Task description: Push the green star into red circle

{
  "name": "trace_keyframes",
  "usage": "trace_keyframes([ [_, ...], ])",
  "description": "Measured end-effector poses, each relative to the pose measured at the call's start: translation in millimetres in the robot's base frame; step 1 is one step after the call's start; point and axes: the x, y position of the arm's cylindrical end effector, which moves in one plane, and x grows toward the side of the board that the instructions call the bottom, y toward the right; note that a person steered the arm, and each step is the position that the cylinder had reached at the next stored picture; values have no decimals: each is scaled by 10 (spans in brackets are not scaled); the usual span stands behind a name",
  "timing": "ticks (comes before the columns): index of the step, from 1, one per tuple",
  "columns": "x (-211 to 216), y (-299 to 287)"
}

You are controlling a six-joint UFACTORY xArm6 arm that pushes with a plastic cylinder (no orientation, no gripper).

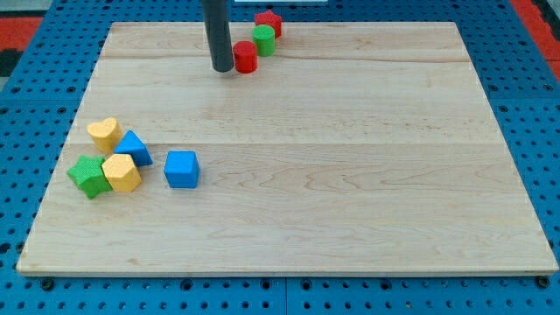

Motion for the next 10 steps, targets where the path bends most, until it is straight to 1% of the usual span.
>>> trace_keyframes([
  [1,17,284],
  [2,62,335],
  [3,596,296],
  [4,1785,296],
  [5,2692,29],
  [6,3246,-505],
  [7,3072,-1685],
  [8,2704,-2262],
  [9,2586,-2271],
  [10,2271,-2269],
])
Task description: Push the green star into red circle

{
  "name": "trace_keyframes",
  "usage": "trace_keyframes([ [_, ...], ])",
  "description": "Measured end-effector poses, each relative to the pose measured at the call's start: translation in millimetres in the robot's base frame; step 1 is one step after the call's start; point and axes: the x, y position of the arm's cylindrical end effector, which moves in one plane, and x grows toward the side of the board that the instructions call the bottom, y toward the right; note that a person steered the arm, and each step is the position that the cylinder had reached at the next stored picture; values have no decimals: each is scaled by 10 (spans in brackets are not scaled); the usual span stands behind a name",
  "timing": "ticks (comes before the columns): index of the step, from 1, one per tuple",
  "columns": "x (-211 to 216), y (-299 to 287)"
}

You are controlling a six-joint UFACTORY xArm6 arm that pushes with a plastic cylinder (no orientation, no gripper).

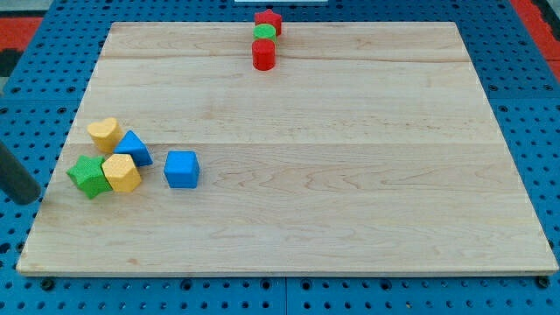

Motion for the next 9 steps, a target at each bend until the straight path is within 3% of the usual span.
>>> trace_keyframes([
  [2,-295,591],
  [3,-468,569],
  [4,-468,1040],
  [6,-156,1187],
  [7,-132,1549],
  [9,-781,1749],
])
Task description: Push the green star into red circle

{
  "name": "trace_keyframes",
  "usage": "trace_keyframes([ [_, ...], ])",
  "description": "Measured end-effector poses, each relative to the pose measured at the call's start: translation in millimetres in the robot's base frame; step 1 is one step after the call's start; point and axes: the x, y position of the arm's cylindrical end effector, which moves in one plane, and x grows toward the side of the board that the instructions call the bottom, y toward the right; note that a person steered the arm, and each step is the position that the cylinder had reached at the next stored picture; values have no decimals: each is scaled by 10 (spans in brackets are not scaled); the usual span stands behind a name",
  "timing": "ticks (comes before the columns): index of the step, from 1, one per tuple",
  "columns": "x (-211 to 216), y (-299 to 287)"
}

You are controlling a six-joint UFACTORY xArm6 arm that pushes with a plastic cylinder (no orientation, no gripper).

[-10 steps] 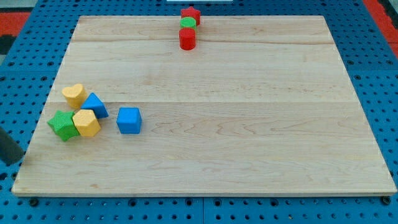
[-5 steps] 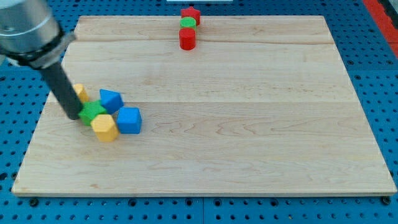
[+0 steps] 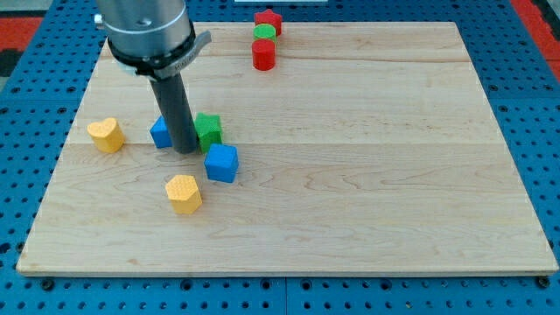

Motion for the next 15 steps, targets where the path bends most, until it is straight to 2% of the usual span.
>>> trace_keyframes([
  [1,0,296],
  [4,-30,567],
  [5,-384,474],
  [7,-542,536],
  [9,-558,989],
  [11,-931,999],
  [12,-867,1214],
  [13,-858,1689],
  [14,-934,1842],
  [15,-1137,1697],
])
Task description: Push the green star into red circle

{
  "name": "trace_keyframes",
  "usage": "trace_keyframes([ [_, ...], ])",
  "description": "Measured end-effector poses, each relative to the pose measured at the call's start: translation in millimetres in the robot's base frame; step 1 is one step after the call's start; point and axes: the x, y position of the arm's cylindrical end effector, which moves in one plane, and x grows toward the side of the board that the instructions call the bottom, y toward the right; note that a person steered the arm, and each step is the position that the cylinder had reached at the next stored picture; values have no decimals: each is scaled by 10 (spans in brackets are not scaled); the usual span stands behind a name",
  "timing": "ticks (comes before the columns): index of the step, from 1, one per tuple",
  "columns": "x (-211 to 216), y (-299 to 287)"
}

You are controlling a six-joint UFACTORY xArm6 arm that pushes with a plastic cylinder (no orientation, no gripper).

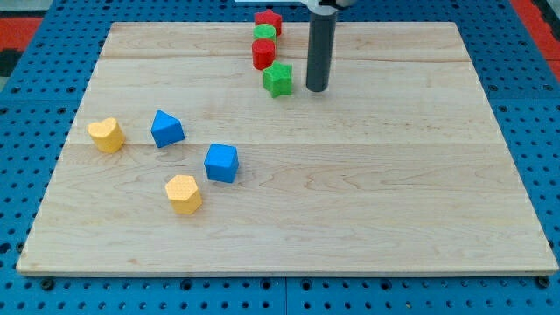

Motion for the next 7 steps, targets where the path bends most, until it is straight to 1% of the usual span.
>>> trace_keyframes([
  [2,84,-650],
  [3,417,-731],
  [4,415,-1287],
  [5,321,-1270],
  [6,82,-1120],
  [7,-23,-1059],
])
